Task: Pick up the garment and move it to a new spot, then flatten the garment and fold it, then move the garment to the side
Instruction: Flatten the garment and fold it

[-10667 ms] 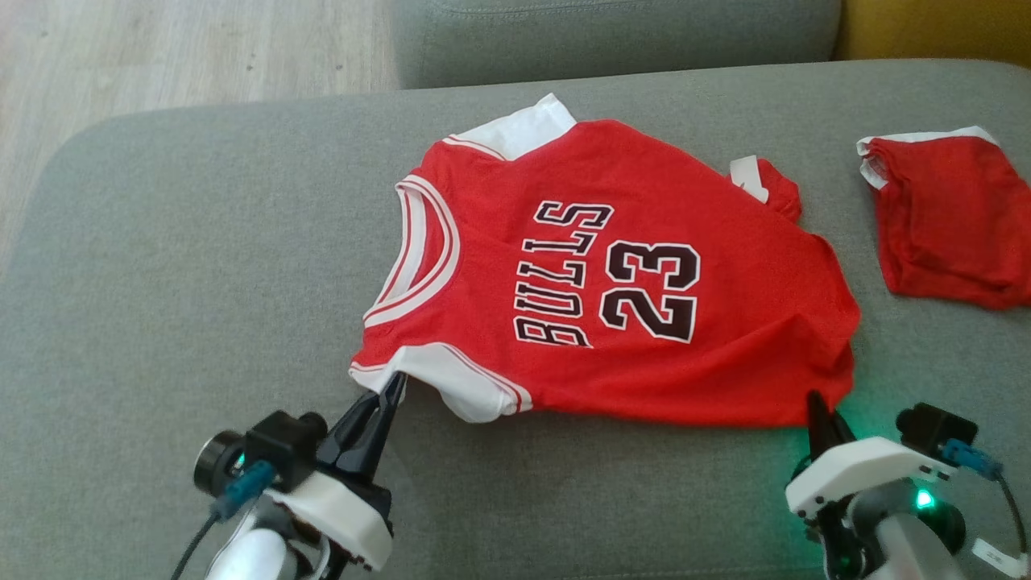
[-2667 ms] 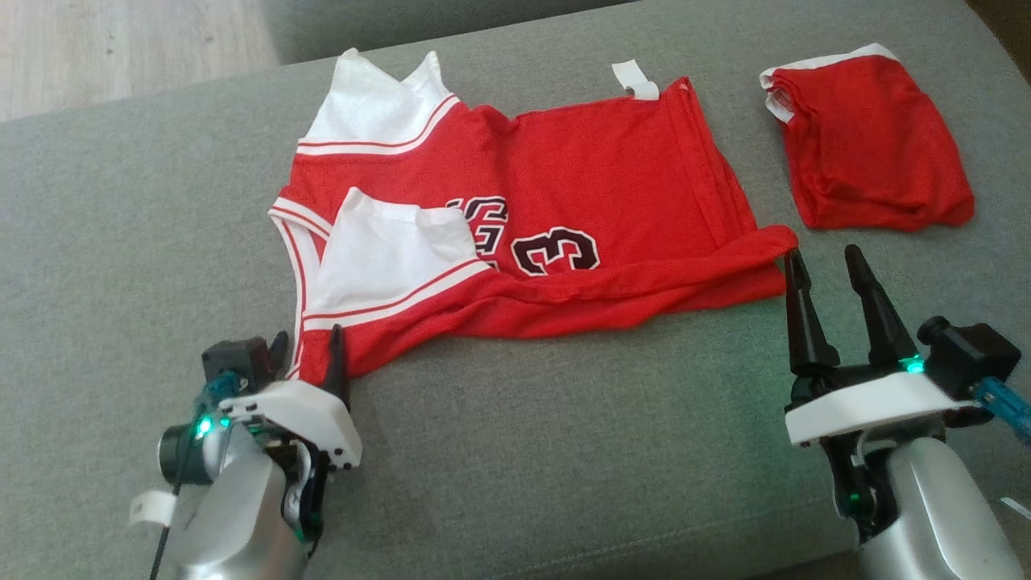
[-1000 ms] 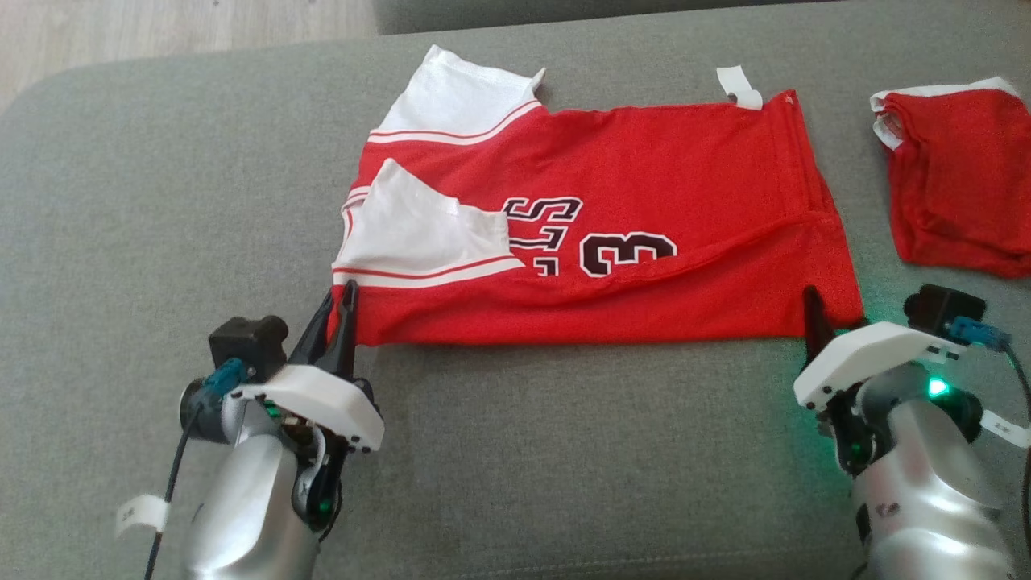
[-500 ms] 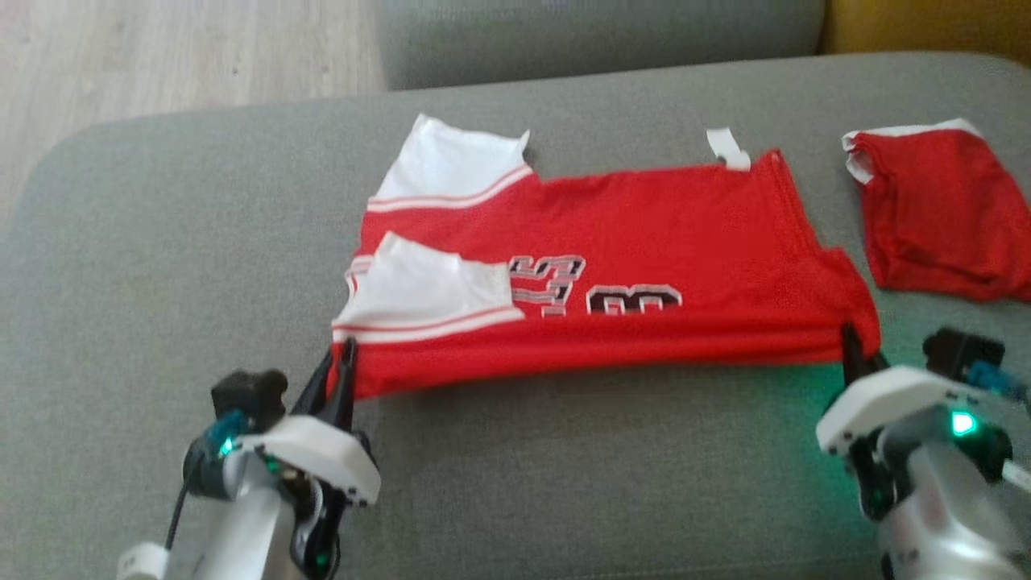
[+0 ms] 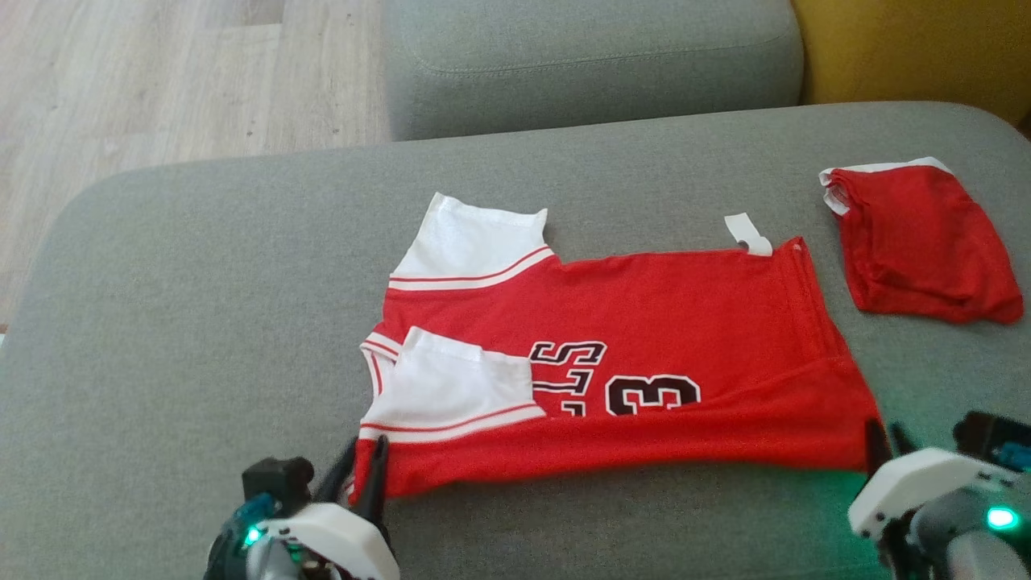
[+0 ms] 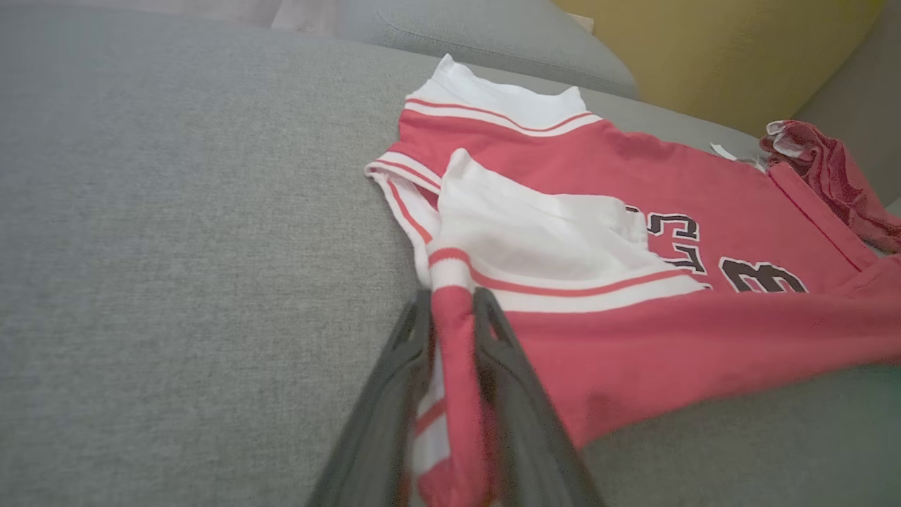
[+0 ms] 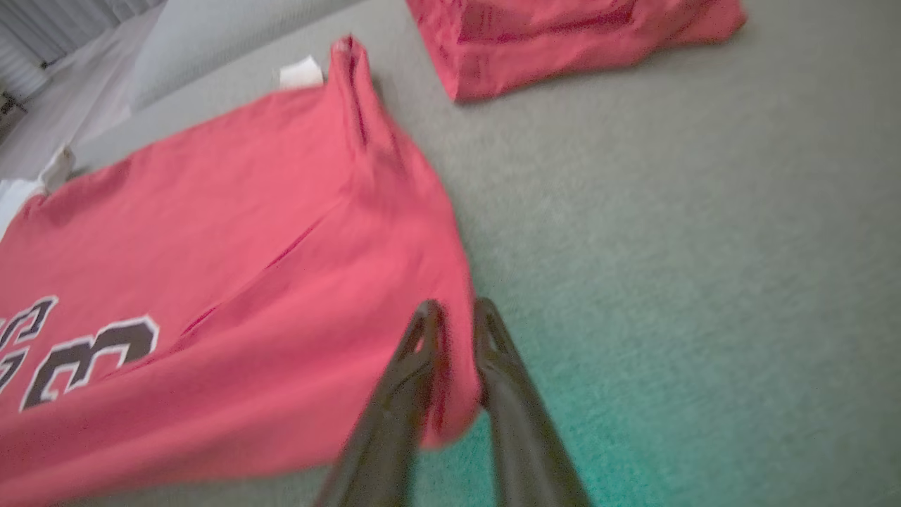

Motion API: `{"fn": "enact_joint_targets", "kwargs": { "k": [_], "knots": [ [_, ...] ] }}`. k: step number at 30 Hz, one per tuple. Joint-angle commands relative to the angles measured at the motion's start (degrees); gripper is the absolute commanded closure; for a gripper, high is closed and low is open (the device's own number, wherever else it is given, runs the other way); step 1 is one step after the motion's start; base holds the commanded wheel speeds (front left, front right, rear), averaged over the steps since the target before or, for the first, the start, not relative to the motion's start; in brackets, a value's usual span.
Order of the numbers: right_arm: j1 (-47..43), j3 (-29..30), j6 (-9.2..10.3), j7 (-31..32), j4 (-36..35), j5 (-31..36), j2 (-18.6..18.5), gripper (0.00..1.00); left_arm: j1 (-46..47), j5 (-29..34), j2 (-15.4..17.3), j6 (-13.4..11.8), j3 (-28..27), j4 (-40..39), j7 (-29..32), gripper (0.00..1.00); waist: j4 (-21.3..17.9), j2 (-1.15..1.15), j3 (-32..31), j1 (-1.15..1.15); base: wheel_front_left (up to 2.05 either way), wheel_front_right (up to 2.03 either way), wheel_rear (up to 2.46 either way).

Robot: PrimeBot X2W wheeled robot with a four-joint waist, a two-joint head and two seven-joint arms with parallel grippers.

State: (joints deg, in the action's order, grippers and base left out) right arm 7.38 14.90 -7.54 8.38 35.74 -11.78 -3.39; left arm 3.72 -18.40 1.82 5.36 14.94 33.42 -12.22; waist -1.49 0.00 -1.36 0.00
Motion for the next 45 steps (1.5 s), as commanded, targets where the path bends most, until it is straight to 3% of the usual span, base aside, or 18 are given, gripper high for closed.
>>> {"fn": "enact_joint_targets", "kwargs": {
  "k": [1, 2, 8, 12, 16, 21, 26, 32, 38, 45],
  "knots": [
    [1.72, -0.68, 0.05, 0.07, -4.06, 0.82, -0.49, 0.0, 2.56, 0.15, 1.06, -1.09, -1.77, -1.72, -0.73, 0.11, -0.08, 0.0, 0.05, 0.0, 0.0, 0.0, 0.0],
    [1.62, -0.61, 0.05, 0.11, -5.73, 1.03, -0.24, 0.0, 2.78, 0.13, 1.06, -1.39, -1.76, -1.85, -0.88, 0.0, -0.18, 0.0, 0.09, 0.0, 0.0, 0.0, 0.0],
    [2.3, -3.07, 0.05, -3.19, -15.61, 0.75, 0.39, 0.0, 4.55, -0.53, 1.23, -2.41, -3.96, -6.01, -2.44, 0.0, -1.22, 0.0, 0.8, 0.0, 0.0, 0.0, 0.0],
    [3.4, -5.24, 0.05, -5.34, -19.52, -0.36, 0.48, 0.0, 6.62, -0.45, 1.54, -0.63, -5.47, -12.27, -2.74, 0.0, -2.24, 0.0, 2.41, 0.0, 0.0, 0.0, 0.0],
    [5.34, -7.09, 0.05, -5.89, -21.33, -1.04, 0.49, 0.0, 11.14, 0.11, 3.19, 0.57, -4.78, -13.03, -2.63, 0.0, -2.98, 0.0, 5.6, 0.0, 0.0, 0.0, 0.0],
    [9.17, -9.46, 0.05, -5.58, -23.26, -0.11, 0.48, 0.0, 22.35, -1.08, 7.17, 1.85, -1.35, -9.52, 4.93, 0.0, -4.29, 0.0, 10.65, 0.0, 0.0, 0.0, 0.0],
    [14.17, -11.22, 0.05, -5.0, -24.21, -0.03, -0.48, 0.0, 36.24, -3.78, 14.01, 2.1, 5.5, -5.81, 12.27, 0.0, -6.83, 0.0, 15.65, 0.0, 0.0, 0.0, 0.0],
    [20.17, -14.08, 0.05, -4.83, -23.71, -0.69, -1.78, 0.0, 50.15, -13.57, 21.12, 2.12, 14.94, 0.42, 22.82, 0.0, -10.74, 0.0, 20.32, 0.0, 0.0, 0.0, 0.0],
    [24.49, -16.0, 0.05, -5.33, -23.05, -1.35, -2.31, 0.0, 58.37, -21.9, 25.36, 2.12, 22.81, 4.94, 32.48, 0.0, -13.75, 0.0, 23.59, 0.0, 0.0, 0.0, 0.0],
    [26.28, -17.38, 0.05, -5.93, -22.93, -1.96, -2.2, 0.0, 62.43, -22.12, 28.4, 2.12, 30.09, 9.27, 35.1, 0.0, -15.51, 0.0, 25.74, 0.0, 0.0, 0.0, 0.0]
  ]
}}
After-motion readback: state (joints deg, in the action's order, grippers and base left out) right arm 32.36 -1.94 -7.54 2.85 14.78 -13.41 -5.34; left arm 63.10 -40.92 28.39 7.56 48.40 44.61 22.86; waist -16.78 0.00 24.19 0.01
